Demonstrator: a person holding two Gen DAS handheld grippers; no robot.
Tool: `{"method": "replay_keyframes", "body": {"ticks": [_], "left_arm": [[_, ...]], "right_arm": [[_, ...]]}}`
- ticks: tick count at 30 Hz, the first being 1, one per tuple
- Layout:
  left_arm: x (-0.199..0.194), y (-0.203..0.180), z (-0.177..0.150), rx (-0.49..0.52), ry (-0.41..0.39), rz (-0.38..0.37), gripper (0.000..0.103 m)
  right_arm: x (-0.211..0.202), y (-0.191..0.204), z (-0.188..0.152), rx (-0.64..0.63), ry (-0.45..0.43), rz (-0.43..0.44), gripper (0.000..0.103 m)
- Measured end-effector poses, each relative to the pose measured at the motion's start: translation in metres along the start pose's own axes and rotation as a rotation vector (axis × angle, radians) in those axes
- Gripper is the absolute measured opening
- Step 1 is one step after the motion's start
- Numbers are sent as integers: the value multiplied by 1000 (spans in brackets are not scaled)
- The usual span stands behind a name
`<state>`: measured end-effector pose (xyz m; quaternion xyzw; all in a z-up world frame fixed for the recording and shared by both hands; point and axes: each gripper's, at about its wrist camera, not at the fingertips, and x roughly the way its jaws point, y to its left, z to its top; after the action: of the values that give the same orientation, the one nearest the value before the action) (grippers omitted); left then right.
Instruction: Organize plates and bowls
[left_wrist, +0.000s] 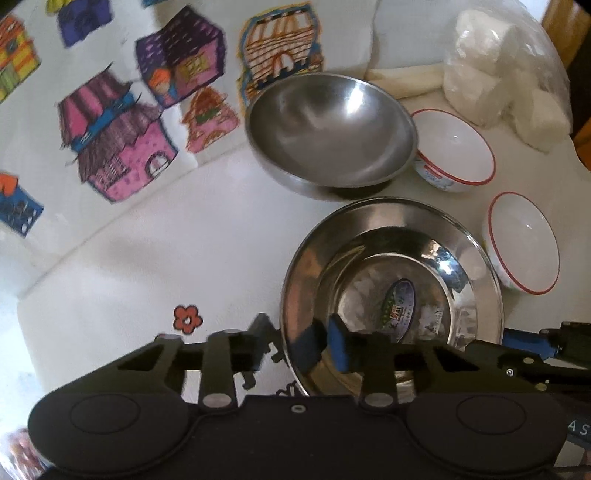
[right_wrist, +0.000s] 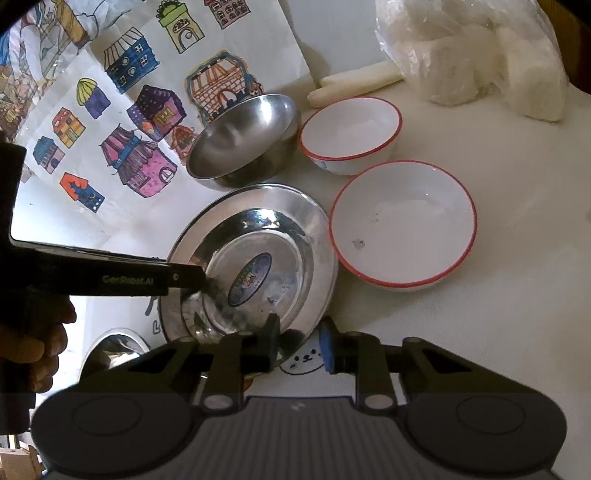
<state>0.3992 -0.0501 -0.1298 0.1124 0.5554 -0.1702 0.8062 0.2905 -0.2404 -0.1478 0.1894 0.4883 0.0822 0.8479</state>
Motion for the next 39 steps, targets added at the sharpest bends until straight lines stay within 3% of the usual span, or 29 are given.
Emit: {"method": "replay_keyframes", "body": {"ticks": [1,10,22,39], "left_arm": [[-1,2,-1,-13,-1,-14,26],[-14,6,-9,-49,-5,-28,23],[-54,9,-23,-92,-84,-42,23],[-100,39,-83,-295,-166,-3,23]], "right_arm": [[0,0,0,-3,0,1,25],[-3,1,-1,-26,22,13,24],[-33,12,-1,-98,-10,32,24],[-55,64,-5,-313,11,81,24]]}}
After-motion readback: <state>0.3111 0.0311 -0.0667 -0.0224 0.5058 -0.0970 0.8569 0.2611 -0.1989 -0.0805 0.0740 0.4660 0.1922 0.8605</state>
